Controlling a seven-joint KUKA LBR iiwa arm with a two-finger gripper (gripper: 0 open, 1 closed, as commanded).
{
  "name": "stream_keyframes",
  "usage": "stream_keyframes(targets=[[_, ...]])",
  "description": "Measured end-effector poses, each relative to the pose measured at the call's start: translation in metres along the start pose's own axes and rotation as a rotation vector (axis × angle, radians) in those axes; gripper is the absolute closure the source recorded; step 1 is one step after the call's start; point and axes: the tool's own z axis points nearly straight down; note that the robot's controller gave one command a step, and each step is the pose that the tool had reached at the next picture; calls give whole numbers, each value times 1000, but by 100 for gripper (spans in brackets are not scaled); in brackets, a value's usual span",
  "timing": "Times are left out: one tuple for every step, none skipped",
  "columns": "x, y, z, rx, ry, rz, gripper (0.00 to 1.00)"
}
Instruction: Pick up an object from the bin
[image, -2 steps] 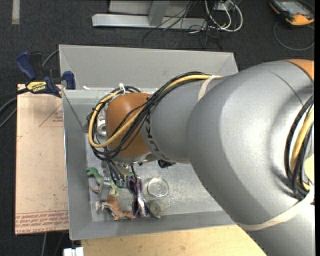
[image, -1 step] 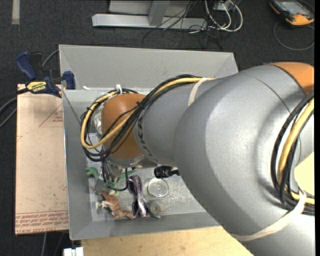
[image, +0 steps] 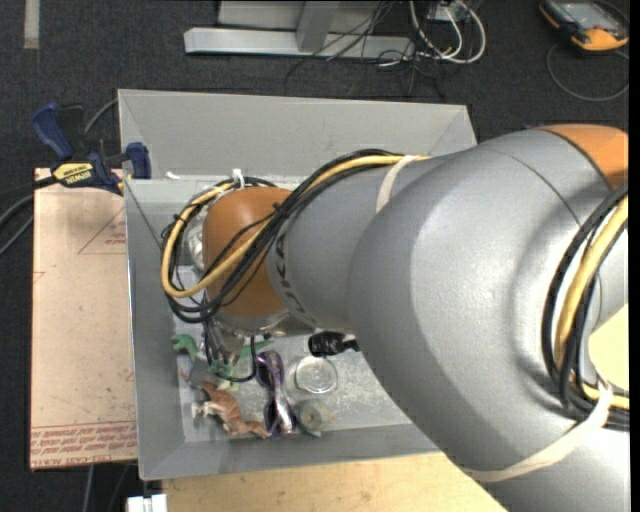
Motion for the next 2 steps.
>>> stream_keyframes(targets=[[1,-1,-2,1,1,0,100],[3,-2,-19,5,8,0,100]])
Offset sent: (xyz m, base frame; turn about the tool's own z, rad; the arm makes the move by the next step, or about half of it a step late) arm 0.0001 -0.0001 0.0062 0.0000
